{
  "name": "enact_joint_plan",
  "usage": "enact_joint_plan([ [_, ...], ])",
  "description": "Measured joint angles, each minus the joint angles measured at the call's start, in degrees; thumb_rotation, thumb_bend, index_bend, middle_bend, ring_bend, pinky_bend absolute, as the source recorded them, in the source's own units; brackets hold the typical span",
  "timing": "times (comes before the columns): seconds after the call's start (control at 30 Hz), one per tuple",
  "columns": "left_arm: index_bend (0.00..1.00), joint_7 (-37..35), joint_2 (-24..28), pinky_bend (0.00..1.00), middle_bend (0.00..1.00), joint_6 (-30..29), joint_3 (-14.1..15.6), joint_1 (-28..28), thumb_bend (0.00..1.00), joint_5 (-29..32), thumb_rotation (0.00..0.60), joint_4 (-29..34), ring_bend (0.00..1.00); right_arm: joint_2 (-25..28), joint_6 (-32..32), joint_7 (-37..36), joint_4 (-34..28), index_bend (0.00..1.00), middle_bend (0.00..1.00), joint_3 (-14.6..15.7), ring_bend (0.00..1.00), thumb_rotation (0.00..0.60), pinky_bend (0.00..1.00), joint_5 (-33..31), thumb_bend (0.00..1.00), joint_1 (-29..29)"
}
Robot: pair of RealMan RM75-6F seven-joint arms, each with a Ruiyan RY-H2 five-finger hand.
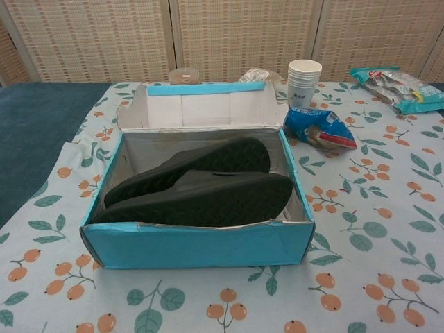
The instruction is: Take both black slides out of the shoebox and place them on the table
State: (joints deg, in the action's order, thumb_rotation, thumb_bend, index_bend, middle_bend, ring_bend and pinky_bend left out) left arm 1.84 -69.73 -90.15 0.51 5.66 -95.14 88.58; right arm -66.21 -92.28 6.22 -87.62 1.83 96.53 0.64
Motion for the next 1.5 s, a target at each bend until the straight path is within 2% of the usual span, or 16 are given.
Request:
enact_joint_plan([
  [0.17, 0.00, -0.86, 0.25, 0.11, 0.00, 0.74, 1.02, 0.27, 0.39, -1.28, 0.600, 0.48, 0.00, 0.04, 0.06, -0.14, 0.10, 0.00, 0.00, 0.07, 0.00, 0.600, 0.00, 0.39, 0.16, -0.05],
  [0.3, 0.00, -3.79, 0.73, 0.12, 0.00, 1.78, 2.71, 1.18, 0.39, -4.71, 0.600, 1.16, 0.00, 0.00, -0.26, -0.22, -0.14, 0.00, 0.00, 0.04, 0.00, 0.600, 0.00, 0.68, 0.16, 0.01],
  [0.47, 0.03, -5.92, 0.90, 0.23, 0.01, 3.36, 3.56, 4.38, 0.39, -10.25, 0.600, 4.70, 0.01, -0.21, 0.69, 0.13, -0.06, 0.00, 0.00, 0.19, 0.00, 0.600, 0.00, 0.76, 0.16, -0.23],
  [0.57, 0.07, -6.95, 0.97, 0.25, 0.05, 4.89, 2.86, 6.61, 0.39, -11.07, 0.600, 8.41, 0.04, -0.24, 1.41, 0.11, -0.06, 0.00, 0.00, 0.29, 0.00, 0.600, 0.00, 0.74, 0.16, -0.55],
  [0.67, 0.11, -8.36, 1.28, 0.32, 0.14, 8.00, 1.63, 8.97, 0.39, -9.48, 0.600, 13.49, 0.10, -0.13, 1.50, -0.25, -0.13, 0.00, 0.00, 0.37, 0.00, 0.600, 0.00, 0.93, 0.16, -0.65],
  [0.87, 0.16, -7.44, 1.52, 0.34, 0.17, 18.13, -2.04, 14.48, 0.37, 0.12, 0.600, 23.51, 0.14, 0.08, 1.11, -0.88, -0.14, 0.00, 0.00, 0.51, 0.00, 0.600, 0.00, 1.35, 0.16, -0.57],
  [1.07, 0.14, 0.75, -1.71, 0.30, 0.14, 26.52, -6.02, 20.32, 0.36, 15.20, 0.600, 28.89, 0.12, 0.50, 0.44, -1.77, -0.30, 0.00, 0.00, 0.49, 0.00, 0.600, 0.00, 1.48, 0.16, -0.33],
  [1.27, 0.15, 14.49, -9.81, 0.31, 0.14, 28.20, -9.40, 25.72, 0.35, 25.80, 0.600, 29.03, 0.12, 1.17, -0.20, -3.38, -0.19, 0.00, 0.00, 0.29, 0.00, 0.600, 0.00, 1.23, 0.16, -0.10],
  [1.5, 0.18, 30.05, -20.61, 0.34, 0.15, 26.27, -12.92, 32.68, 0.33, 38.58, 0.571, 25.41, 0.13, 1.58, 0.10, -4.21, -0.16, 0.00, 0.00, 0.23, 0.00, 0.600, 0.00, 0.98, 0.16, -0.19],
])
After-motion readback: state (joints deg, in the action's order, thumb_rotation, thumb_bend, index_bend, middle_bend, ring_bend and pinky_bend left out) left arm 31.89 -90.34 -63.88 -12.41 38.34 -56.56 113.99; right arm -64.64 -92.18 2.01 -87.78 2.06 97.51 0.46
